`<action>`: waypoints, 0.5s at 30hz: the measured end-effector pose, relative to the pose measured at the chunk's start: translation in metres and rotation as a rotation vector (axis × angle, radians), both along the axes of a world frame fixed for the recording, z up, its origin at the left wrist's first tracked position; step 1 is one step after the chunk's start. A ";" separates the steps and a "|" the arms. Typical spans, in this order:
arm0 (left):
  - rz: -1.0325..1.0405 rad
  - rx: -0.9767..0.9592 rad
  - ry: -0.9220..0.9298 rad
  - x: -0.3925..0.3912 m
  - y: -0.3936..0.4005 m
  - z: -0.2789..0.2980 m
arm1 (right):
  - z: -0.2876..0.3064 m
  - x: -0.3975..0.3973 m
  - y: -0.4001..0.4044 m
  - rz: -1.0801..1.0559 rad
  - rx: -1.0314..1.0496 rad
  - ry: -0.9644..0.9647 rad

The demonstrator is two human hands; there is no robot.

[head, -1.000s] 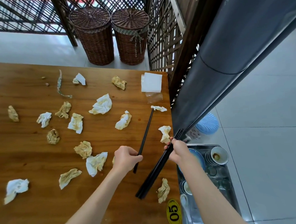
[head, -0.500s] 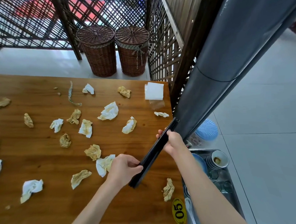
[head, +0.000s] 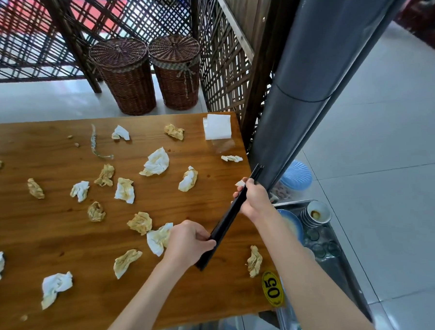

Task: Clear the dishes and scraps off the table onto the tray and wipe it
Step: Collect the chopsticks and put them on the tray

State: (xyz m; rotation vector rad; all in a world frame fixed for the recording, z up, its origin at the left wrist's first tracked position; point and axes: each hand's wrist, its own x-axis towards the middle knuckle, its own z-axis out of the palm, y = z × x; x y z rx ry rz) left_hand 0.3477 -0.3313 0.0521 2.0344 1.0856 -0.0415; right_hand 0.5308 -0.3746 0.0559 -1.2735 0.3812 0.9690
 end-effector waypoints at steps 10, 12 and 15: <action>-0.298 0.000 -0.061 0.011 -0.005 0.006 | 0.003 -0.002 -0.044 -0.208 -0.126 -0.090; -0.339 0.015 -0.092 0.021 -0.014 0.005 | 0.002 0.003 -0.057 -0.252 -0.125 -0.073; -0.365 -0.055 -0.099 0.040 -0.026 -0.003 | 0.001 0.012 -0.073 -0.304 -0.102 -0.048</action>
